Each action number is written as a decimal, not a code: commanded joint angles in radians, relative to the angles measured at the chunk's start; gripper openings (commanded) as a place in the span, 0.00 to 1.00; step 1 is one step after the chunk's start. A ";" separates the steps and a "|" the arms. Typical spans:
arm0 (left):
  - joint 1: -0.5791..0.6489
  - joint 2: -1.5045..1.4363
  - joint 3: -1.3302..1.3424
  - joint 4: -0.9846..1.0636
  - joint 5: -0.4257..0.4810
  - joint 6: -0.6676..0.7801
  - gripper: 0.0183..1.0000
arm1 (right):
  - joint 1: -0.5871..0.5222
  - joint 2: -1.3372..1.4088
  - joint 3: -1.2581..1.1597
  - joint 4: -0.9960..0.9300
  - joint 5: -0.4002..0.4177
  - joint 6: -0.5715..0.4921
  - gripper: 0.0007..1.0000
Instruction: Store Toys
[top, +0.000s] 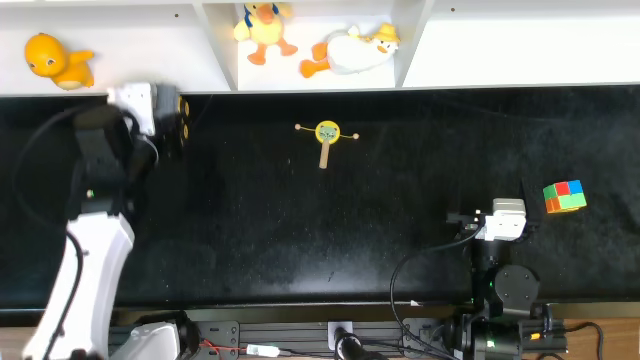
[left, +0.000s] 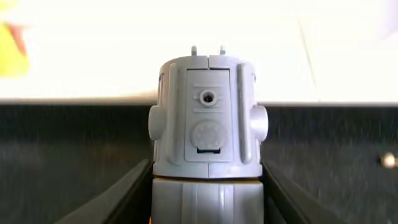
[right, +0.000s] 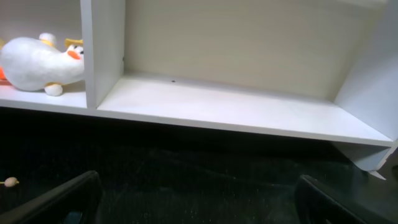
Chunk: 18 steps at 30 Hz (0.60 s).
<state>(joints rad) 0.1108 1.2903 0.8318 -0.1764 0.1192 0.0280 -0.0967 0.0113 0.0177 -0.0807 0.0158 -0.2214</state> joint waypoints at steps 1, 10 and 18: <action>-0.002 0.122 0.123 0.021 0.011 -0.003 0.41 | -0.003 -0.007 -0.013 0.004 0.008 -0.003 0.99; -0.002 0.363 0.329 0.054 0.011 -0.003 0.43 | -0.003 -0.007 -0.013 0.004 0.008 -0.003 1.00; -0.002 0.454 0.373 0.101 0.021 -0.003 1.00 | -0.003 -0.007 -0.013 0.004 0.008 -0.003 0.99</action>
<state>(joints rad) 0.1108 1.7348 1.1847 -0.0750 0.1249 0.0280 -0.0967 0.0113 0.0177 -0.0807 0.0158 -0.2218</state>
